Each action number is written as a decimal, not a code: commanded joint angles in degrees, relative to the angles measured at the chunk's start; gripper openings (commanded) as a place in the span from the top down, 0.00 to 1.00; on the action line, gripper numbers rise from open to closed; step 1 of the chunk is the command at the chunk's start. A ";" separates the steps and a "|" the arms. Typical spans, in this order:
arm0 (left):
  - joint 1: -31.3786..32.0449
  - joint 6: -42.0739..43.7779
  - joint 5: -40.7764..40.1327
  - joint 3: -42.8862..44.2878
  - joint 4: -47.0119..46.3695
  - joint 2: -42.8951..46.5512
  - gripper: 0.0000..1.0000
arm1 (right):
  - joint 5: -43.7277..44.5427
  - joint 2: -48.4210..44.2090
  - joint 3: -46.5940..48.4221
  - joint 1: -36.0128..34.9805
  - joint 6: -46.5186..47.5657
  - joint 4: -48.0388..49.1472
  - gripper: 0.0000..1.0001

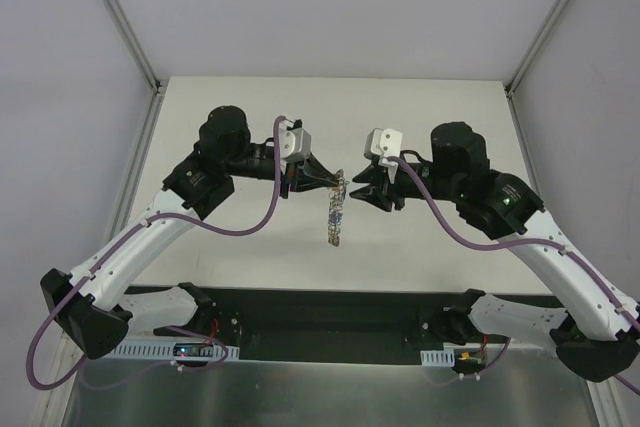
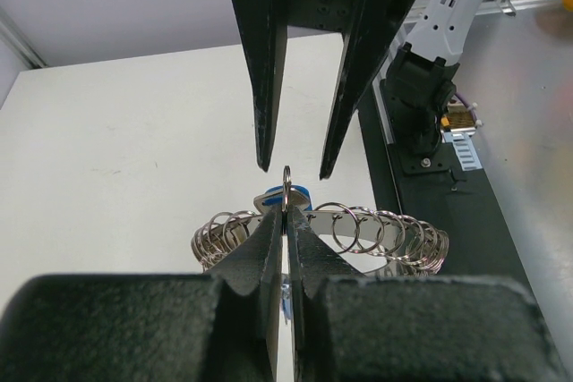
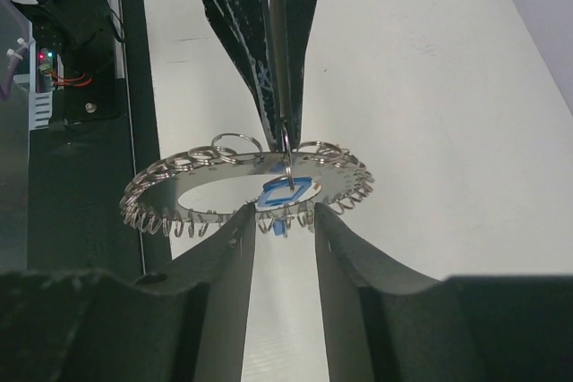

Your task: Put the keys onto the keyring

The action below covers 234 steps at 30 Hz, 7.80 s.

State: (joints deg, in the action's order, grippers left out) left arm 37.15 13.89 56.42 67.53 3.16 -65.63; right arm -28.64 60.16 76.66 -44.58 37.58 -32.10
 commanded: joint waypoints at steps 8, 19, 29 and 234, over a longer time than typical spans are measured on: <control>0.12 -4.31 2.38 -0.38 -8.87 1.99 1.00 | -2.91 -0.40 -1.61 0.54 -1.99 6.70 0.69; 0.12 -4.49 3.08 -0.29 -8.87 1.29 1.00 | -3.35 -0.57 -0.90 0.89 -1.63 6.61 0.82; 0.12 -4.57 4.13 -0.03 -8.87 0.32 1.00 | -3.70 -0.31 -0.11 1.25 -1.20 6.34 0.82; -0.50 -19.15 -2.19 -7.75 -21.33 0.23 1.00 | 7.55 0.75 1.48 -4.29 2.68 -5.61 0.99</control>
State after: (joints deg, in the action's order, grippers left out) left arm 37.39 0.25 56.88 60.93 -8.56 -68.07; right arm -21.30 62.13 80.05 -48.53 42.50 -40.56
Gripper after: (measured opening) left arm 0.006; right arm 0.014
